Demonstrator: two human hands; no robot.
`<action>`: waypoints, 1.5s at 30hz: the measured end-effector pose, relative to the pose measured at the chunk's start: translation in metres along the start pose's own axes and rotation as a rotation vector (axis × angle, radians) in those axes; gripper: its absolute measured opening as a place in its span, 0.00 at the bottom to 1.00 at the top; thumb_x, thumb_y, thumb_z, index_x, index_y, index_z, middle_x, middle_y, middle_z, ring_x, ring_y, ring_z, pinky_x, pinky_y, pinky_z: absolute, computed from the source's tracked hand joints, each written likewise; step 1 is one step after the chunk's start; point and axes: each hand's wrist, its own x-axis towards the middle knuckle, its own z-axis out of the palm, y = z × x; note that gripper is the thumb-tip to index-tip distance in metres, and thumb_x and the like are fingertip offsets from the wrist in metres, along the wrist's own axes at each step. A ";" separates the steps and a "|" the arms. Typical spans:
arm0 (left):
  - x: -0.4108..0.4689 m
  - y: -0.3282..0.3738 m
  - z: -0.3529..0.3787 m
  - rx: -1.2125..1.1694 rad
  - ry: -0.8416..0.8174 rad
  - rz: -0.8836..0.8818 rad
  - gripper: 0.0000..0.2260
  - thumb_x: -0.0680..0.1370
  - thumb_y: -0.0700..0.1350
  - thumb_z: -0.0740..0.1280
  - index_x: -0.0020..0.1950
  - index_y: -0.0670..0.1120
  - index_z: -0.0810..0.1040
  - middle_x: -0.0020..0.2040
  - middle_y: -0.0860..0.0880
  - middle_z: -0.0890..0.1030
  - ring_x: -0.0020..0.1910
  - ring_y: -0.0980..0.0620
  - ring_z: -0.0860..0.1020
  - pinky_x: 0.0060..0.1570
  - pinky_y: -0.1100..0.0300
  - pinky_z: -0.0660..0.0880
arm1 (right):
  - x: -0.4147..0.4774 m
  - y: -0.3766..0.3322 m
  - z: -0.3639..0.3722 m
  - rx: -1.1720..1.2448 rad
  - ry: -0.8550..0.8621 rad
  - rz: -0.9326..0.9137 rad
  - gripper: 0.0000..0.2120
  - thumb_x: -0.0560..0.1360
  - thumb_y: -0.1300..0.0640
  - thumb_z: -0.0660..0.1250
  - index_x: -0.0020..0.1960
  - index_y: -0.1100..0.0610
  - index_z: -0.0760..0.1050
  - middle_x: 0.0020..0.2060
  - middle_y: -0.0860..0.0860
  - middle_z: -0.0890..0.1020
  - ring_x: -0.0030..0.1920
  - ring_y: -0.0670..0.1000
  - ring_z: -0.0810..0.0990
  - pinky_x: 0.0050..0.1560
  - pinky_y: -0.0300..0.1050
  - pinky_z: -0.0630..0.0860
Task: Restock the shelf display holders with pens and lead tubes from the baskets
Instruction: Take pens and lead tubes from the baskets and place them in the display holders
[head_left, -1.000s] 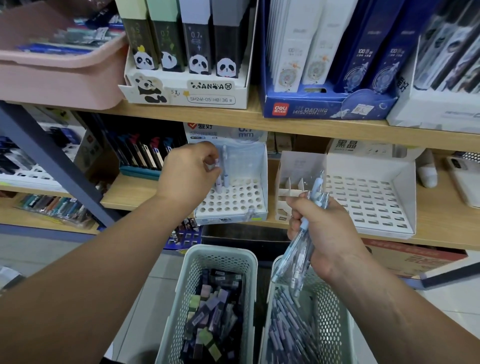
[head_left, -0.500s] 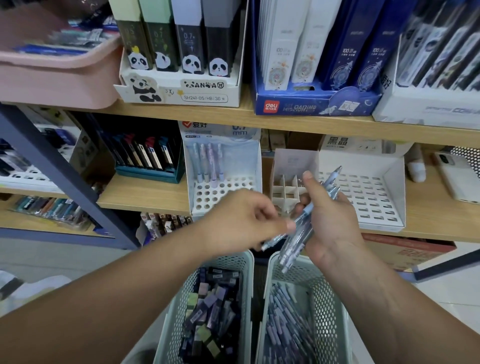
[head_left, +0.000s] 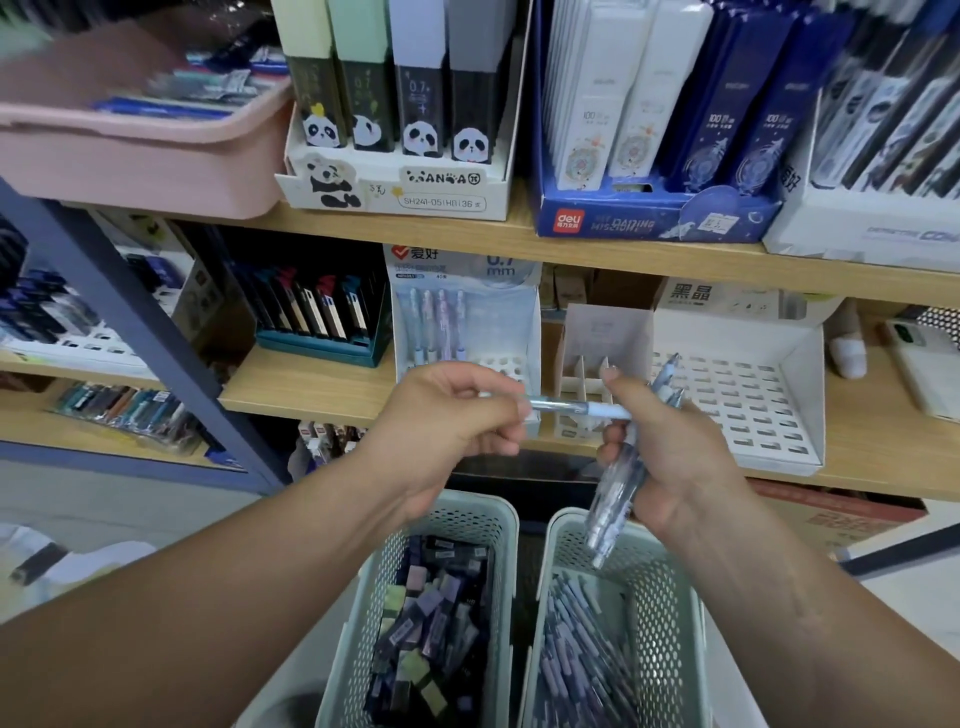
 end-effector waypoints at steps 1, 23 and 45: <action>0.001 0.000 -0.003 -0.092 0.037 0.031 0.05 0.70 0.34 0.76 0.40 0.45 0.87 0.35 0.43 0.83 0.33 0.50 0.82 0.35 0.61 0.80 | -0.001 0.002 0.003 0.002 -0.028 0.011 0.17 0.69 0.55 0.81 0.52 0.56 0.78 0.33 0.50 0.78 0.26 0.45 0.72 0.25 0.41 0.71; 0.047 0.021 -0.091 0.968 0.551 0.598 0.06 0.75 0.47 0.75 0.39 0.49 0.83 0.28 0.63 0.75 0.30 0.66 0.73 0.35 0.67 0.68 | -0.001 0.012 0.011 0.001 -0.211 0.140 0.13 0.74 0.52 0.76 0.53 0.55 0.77 0.28 0.50 0.73 0.26 0.48 0.69 0.25 0.42 0.71; 0.062 0.016 -0.083 1.195 0.506 0.629 0.13 0.75 0.44 0.75 0.60 0.47 0.85 0.39 0.51 0.81 0.39 0.51 0.78 0.47 0.52 0.79 | 0.001 0.008 0.005 0.020 -0.247 0.174 0.11 0.75 0.52 0.75 0.51 0.55 0.77 0.29 0.51 0.74 0.26 0.49 0.70 0.26 0.43 0.72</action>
